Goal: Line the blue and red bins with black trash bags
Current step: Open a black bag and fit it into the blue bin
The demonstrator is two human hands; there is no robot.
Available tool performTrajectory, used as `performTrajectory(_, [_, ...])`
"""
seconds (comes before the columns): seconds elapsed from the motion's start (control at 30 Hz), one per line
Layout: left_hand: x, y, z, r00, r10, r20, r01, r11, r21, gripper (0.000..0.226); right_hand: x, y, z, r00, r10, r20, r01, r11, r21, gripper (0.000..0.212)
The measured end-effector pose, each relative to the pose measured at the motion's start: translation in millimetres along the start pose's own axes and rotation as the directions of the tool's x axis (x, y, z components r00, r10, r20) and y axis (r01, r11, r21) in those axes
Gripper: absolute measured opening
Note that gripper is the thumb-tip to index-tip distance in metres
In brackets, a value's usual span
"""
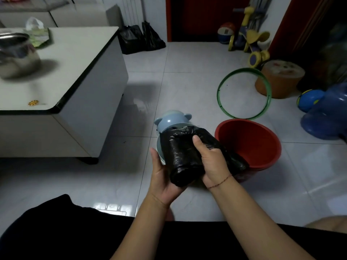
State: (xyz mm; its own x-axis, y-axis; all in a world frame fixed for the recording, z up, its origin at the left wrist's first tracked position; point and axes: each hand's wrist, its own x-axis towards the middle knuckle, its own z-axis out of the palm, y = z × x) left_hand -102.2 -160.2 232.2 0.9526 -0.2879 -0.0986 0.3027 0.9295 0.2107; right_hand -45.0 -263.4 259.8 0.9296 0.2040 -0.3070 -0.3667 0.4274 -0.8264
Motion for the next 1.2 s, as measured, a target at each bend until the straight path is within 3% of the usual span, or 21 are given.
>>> performTrajectory(0.13, [3, -3, -17, 0.979, 0.1, 0.176, -0.074, 0.986, -0.149, 0.086, 6, -10, -3, 0.999, -0.042, -0.019, 0.043, 0.998, 0.055, 0.034])
performTrajectory(0.33, [-5, 23, -37, 0.969, 0.246, 0.027, -0.245, 0.969, -0.046, 0.064, 26, -55, -28, 0.994, -0.063, -0.092, 0.071, 0.993, 0.093, 0.04])
performTrajectory(0.43, [-3, 29, -38, 0.959, 0.262, -0.111, -0.267, 0.963, -0.029, 0.072, 28, -65, -35, 0.996, -0.001, 0.088, -0.011, 0.99, 0.141, 0.055])
performTrajectory(0.57, [4, 28, -31, 0.937, 0.27, -0.22, -0.243, 0.96, 0.141, 0.077, 5, -30, -29, 0.927, 0.096, 0.363, -0.14, 0.985, 0.096, 0.087])
performTrajectory(0.67, [8, 22, -24, 0.914, 0.291, -0.284, -0.178, 0.914, 0.364, 0.077, -10, 5, -17, 0.876, 0.045, 0.48, -0.068, 0.997, 0.031, 0.076])
performTrajectory(0.73, [8, 17, -21, 0.911, 0.304, -0.277, -0.157, 0.879, 0.45, 0.069, -11, 17, -4, 0.923, 0.005, 0.385, 0.025, 0.997, -0.073, 0.05])
performTrajectory(0.8, [7, 15, -20, 0.928, 0.286, -0.239, -0.178, 0.903, 0.391, 0.076, -2, 19, 3, 0.984, -0.087, 0.158, 0.11, 0.984, -0.142, 0.027])
performTrajectory(0.97, [0, 14, -25, 0.979, 0.205, -0.005, -0.205, 0.978, -0.045, 0.101, 15, 11, 0, 0.991, -0.131, -0.019, 0.129, 0.986, -0.106, 0.025])
performTrajectory(1.07, [-1, 13, -39, 0.983, 0.184, 0.023, -0.182, 0.979, -0.088, 0.107, 21, 2, -6, 0.989, -0.134, -0.058, 0.131, 0.99, -0.051, 0.016])
performTrajectory(1.2, [6, 14, -39, 0.99, 0.138, 0.038, -0.136, 0.989, -0.049, 0.094, 22, -5, -6, 0.996, -0.087, 0.018, 0.087, 0.996, 0.035, 0.035])
